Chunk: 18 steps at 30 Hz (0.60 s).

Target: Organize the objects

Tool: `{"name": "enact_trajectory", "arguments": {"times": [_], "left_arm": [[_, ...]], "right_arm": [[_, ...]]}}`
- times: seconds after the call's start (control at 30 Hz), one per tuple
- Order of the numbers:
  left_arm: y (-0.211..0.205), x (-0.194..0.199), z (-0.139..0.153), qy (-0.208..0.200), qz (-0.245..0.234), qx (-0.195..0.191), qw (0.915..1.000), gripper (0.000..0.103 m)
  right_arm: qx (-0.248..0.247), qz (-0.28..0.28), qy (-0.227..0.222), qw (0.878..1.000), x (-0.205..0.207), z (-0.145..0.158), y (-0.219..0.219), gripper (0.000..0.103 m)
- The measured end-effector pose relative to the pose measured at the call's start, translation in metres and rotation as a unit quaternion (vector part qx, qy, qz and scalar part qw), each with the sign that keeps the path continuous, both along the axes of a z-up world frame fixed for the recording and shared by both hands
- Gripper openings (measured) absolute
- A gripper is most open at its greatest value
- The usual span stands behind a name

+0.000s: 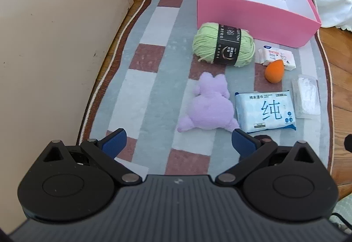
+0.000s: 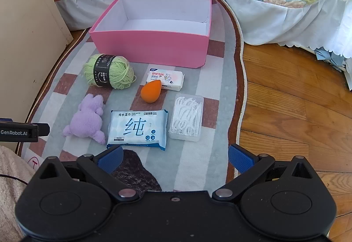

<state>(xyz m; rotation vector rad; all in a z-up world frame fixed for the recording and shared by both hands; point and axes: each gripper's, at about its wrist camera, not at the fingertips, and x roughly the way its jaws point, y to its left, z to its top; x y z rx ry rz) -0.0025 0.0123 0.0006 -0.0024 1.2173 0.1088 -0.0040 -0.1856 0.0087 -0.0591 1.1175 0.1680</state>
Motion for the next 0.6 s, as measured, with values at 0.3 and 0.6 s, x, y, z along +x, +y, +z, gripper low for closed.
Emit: {"name": "enact_trajectory", "arguments": {"times": [0.3, 0.6], "left_arm": [[0.000, -0.001, 0.004, -0.007, -0.001, -0.003, 1.0000, 0.103], [0.003, -0.002, 0.013, -0.023, -0.022, -0.014, 0.9994, 0.103]], "right_arm": [[-0.001, 0.003, 0.002, 1.000, -0.001, 0.000, 0.002, 0.103], [-0.003, 0.004, 0.003, 1.000, 0.000, -0.001, 0.003, 0.103]]}}
